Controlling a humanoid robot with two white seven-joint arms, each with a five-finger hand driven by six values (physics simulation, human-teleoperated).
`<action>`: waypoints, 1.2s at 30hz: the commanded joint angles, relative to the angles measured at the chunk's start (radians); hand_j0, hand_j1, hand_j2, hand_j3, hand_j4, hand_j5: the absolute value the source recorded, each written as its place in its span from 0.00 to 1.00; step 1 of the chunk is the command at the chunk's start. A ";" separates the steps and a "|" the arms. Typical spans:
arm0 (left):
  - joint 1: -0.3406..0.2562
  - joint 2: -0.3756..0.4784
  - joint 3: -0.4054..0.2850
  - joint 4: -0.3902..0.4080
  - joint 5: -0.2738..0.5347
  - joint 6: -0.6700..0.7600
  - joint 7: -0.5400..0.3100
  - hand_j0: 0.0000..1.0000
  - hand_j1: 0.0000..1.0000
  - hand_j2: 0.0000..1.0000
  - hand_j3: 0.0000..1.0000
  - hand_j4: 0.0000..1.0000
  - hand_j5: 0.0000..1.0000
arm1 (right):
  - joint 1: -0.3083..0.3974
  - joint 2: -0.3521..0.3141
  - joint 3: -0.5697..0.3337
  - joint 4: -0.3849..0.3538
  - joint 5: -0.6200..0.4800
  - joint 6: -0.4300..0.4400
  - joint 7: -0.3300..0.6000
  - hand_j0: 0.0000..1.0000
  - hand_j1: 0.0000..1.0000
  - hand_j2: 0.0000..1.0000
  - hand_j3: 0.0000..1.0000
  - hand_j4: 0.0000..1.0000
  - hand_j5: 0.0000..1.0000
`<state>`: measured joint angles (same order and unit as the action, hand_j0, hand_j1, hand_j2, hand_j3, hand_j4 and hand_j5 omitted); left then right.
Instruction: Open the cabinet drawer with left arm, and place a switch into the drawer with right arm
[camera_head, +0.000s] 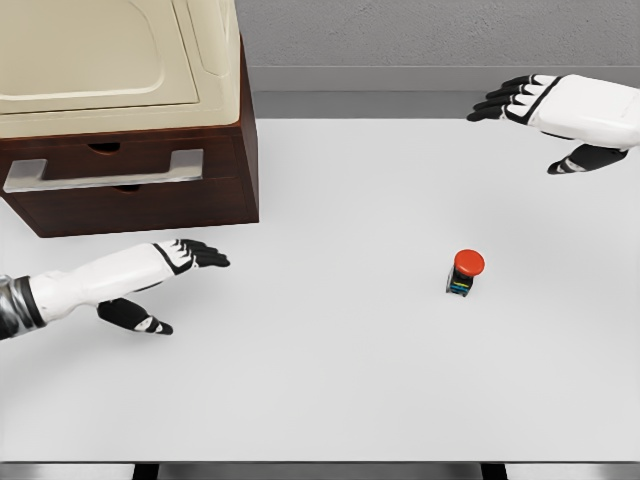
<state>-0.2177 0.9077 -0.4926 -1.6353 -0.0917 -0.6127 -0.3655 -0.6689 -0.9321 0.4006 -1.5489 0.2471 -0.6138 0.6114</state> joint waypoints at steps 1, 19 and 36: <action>-0.009 0.002 -0.018 -0.008 0.014 0.002 -0.003 1.00 1.00 1.00 1.00 1.00 1.00 | 0.000 0.002 0.000 -0.002 -0.005 0.003 -0.001 1.00 1.00 1.00 1.00 1.00 1.00; -0.135 0.419 -0.156 -0.124 0.431 0.002 0.007 1.00 1.00 1.00 1.00 1.00 1.00 | 0.031 0.001 0.277 0.036 0.103 0.003 -0.001 1.00 1.00 1.00 1.00 1.00 1.00; -0.425 0.416 -0.368 -0.129 0.667 0.002 -0.135 1.00 1.00 1.00 1.00 1.00 1.00 | 0.032 -0.002 0.349 -0.046 0.166 0.003 -0.001 1.00 1.00 1.00 1.00 1.00 1.00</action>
<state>-0.6505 1.3366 -0.8542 -1.7638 0.5068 -0.6129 -0.4840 -0.6366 -0.9328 0.7441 -1.5875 0.4162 -0.6132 0.6112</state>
